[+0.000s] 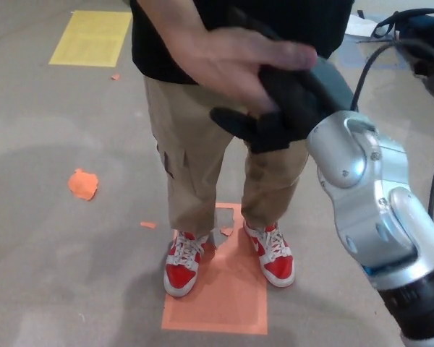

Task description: The robot extends its right arm to grab a person's hand and shakes it

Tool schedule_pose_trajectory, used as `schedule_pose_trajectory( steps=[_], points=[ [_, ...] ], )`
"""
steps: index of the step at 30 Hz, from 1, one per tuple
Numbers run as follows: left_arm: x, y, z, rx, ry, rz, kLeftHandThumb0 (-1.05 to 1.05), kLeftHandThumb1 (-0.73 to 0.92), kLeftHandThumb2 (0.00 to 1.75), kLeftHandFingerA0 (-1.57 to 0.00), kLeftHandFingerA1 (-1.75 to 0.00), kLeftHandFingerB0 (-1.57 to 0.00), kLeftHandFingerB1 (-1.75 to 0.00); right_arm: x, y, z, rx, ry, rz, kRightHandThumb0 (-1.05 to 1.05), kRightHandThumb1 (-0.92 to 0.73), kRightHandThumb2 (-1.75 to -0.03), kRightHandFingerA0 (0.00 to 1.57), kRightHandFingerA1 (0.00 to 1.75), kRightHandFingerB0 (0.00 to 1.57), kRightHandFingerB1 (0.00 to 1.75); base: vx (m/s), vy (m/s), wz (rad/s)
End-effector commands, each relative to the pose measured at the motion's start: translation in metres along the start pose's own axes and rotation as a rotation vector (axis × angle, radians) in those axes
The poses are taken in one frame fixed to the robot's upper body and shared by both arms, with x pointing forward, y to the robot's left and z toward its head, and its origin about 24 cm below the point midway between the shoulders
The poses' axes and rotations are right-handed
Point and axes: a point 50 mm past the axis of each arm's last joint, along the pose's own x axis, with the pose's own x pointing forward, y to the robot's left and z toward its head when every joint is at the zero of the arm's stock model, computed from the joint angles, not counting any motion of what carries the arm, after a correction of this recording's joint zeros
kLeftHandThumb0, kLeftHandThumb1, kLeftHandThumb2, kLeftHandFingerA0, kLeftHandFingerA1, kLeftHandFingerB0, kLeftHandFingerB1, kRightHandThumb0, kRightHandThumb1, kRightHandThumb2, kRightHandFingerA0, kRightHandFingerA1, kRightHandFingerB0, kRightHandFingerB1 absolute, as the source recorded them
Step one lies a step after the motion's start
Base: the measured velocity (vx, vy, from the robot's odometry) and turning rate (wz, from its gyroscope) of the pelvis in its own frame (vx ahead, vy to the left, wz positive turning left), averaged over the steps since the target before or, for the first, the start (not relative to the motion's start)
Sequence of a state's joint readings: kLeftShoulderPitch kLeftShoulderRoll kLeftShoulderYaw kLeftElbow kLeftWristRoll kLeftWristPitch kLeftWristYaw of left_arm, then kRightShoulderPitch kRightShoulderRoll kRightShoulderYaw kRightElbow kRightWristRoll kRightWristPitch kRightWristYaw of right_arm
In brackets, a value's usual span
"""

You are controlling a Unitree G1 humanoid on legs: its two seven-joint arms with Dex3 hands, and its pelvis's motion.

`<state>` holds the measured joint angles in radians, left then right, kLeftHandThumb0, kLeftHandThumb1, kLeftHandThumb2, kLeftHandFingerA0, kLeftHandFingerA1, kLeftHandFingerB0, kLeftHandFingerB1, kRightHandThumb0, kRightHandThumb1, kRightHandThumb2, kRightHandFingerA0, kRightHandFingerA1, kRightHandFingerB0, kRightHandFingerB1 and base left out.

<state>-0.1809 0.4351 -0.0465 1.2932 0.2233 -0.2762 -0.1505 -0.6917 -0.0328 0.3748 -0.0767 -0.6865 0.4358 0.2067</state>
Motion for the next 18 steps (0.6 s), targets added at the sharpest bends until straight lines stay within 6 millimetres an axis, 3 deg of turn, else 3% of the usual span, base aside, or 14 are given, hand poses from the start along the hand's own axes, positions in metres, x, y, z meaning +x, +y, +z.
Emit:
schedule_pose_trajectory(
  steps=[1,7,8,9,11,12,18],
  points=[
    [-0.003,0.006,-0.007,-0.038,0.027,0.009,-0.66,0.87,0.66,-0.33,-0.33,-0.28,-0.32,-0.091,-0.055,0.066,-0.004,-0.311,-0.207,-0.8,-0.59,-0.93,0.17,0.46,0.0,0.13,0.0,0.0,0.0],
    [-0.005,0.0,-0.013,0.005,0.031,-0.016,-0.67,0.91,0.68,-0.34,-0.33,-0.28,-0.32,-0.12,-0.066,0.079,0.009,-0.408,-0.277,-0.81,-0.6,-0.95,0.23,0.48,0.0,0.12,0.0,0.0,0.0],
    [-0.008,-0.004,-0.022,0.014,0.048,-0.018,-0.66,0.9,0.67,-0.36,-0.34,-0.31,-0.33,-0.125,-0.062,0.078,0.018,-0.408,-0.26,-0.86,-0.63,-0.96,0.29,0.51,0.0,0.08,0.0,0.0,0.0],
    [-0.01,-0.006,-0.028,0.02,0.073,-0.008,-0.67,0.74,1.07,-0.32,-0.5,-0.2,-0.44,-0.126,-0.056,0.074,0.036,-0.388,-0.229,-0.87,-0.63,-0.94,0.25,0.48,0.0,0.07,0.0,0.0,0.0],
    [-0.011,-0.006,-0.03,0.017,0.078,-0.002,-0.65,0.73,1.06,-0.32,-0.5,-0.2,-0.44,-0.126,-0.051,0.07,0.055,-0.362,-0.208,-0.76,-0.56,-0.94,0.18,0.47,0.0,0.17,0.0,0.0,0.0],
    [-0.011,-0.005,-0.03,0.015,0.075,-0.006,-0.65,0.89,0.67,-0.36,-0.34,-0.31,-0.33,-0.126,-0.049,0.068,0.067,-0.347,-0.194,-0.77,-0.56,-0.91,0.19,0.48,0.0,0.16,0.0,0.0,0.0],
    [-0.015,-0.013,-0.04,0.01,0.114,-0.063,-0.67,0.92,0.68,-0.28,-0.32,-0.25,-0.31,-0.127,-0.029,0.055,0.113,-0.268,-0.083,-0.78,-0.57,-0.92,0.18,0.47,0.0,0.15,0.0,0.0,0.0]
  ],
)
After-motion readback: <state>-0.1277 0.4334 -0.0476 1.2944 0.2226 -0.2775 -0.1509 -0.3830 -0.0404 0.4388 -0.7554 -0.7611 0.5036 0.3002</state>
